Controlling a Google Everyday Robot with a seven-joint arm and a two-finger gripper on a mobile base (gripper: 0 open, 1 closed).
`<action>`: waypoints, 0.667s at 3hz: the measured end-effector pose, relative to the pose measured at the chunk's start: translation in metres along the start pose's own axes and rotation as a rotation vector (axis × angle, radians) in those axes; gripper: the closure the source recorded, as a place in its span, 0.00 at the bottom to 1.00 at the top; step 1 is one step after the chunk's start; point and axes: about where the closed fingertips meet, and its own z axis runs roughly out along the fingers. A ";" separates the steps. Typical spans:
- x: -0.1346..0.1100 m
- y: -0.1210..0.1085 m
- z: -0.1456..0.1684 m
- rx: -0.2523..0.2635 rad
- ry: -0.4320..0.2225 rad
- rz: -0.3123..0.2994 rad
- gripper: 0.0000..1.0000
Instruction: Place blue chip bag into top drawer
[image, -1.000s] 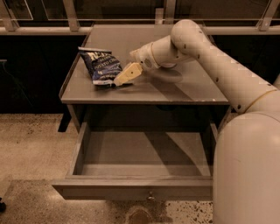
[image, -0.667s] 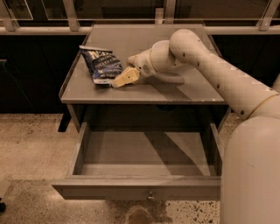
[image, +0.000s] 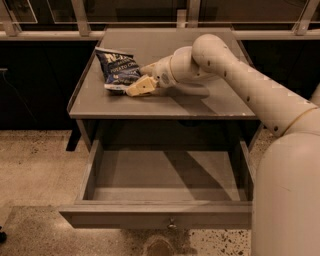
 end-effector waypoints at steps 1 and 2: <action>0.000 0.000 0.000 0.000 0.000 0.000 0.84; 0.000 0.000 0.000 0.000 0.000 0.000 1.00</action>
Offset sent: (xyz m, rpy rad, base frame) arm 0.0000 0.0000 0.0000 0.0000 0.0000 0.0000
